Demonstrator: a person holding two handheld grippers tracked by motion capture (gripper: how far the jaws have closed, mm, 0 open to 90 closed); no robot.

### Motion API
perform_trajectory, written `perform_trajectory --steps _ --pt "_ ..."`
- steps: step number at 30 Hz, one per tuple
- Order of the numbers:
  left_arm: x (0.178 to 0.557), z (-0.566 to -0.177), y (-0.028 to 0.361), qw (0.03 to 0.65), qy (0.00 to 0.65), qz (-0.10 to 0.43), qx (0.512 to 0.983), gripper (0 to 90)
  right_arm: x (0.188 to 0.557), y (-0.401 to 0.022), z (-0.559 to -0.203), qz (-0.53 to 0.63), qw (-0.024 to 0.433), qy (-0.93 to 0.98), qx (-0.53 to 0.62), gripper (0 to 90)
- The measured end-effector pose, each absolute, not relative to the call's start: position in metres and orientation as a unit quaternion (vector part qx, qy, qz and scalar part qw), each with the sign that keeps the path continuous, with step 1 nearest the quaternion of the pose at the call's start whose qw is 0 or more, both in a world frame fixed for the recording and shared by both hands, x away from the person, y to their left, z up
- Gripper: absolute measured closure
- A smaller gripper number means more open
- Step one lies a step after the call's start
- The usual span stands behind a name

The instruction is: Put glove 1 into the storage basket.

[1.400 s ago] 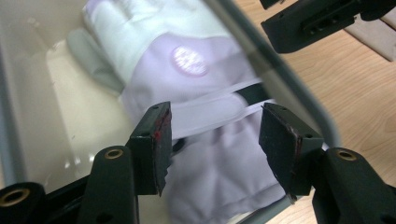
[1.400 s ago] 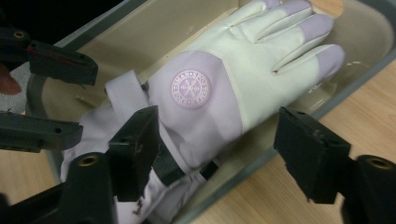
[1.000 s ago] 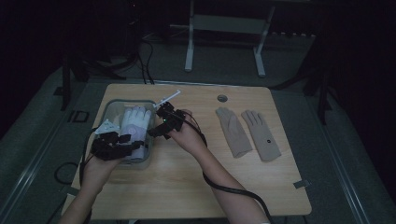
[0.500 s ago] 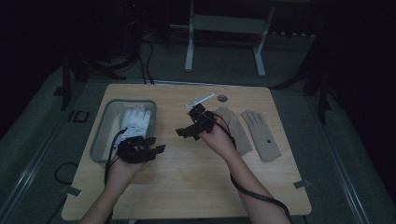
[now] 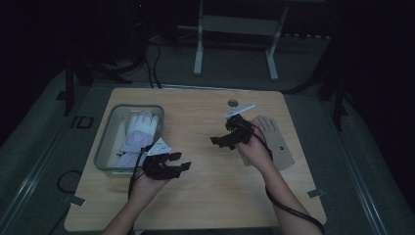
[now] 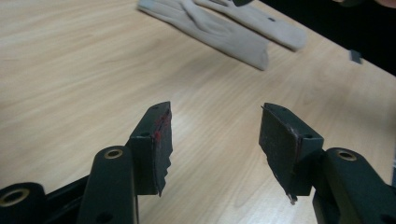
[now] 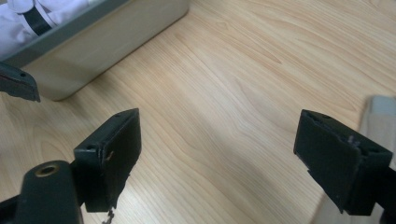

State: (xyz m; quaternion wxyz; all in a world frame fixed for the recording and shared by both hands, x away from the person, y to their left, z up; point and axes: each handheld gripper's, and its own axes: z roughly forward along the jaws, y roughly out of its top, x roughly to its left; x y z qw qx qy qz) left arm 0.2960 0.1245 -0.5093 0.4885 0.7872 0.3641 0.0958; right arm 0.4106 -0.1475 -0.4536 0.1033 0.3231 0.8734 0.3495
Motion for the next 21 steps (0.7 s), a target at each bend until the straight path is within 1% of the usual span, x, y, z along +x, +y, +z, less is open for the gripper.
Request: perform_trajectory --steps 1,2,3,7,8,10,13,17,21 --pt "0.296 -0.513 0.122 0.487 0.362 0.095 0.789 43.8 0.411 -0.147 -0.454 0.35 0.103 0.873 0.323 14.8" --pt "0.294 -0.517 0.12 0.493 0.359 0.091 0.787 39.4 0.41 -0.154 -0.456 0.352 0.102 0.873 0.322 14.1" --pt "0.294 -0.519 0.119 0.494 0.359 0.089 0.787 37.4 0.41 -0.161 -0.46 0.351 0.103 0.873 0.323 14.1" --pt "0.291 -0.53 0.113 0.49 0.355 0.089 0.791 19.6 0.41 -0.179 -0.47 0.355 0.095 0.868 0.333 13.8" --pt "0.29 -0.533 0.112 0.491 0.355 0.089 0.79 16.5 0.41 -0.184 -0.473 0.353 0.096 0.867 0.337 13.9" --pt "0.288 -0.539 0.109 0.497 0.344 0.092 0.791 16.5 0.412 -0.195 -0.479 0.358 0.09 0.863 0.344 13.4" --pt "0.282 -0.547 0.105 0.496 0.336 0.111 0.793 14.6 0.415 -0.209 -0.486 0.357 0.084 0.858 0.361 13.5" --pt "0.272 -0.558 0.103 0.497 0.326 0.142 0.792 13.9 0.421 -0.23 -0.495 0.345 0.098 0.855 0.376 13.6" --pt "0.268 -0.562 0.105 0.494 0.33 0.139 0.792 9.6 0.425 -0.249 -0.503 0.346 0.104 0.849 0.386 13.8"
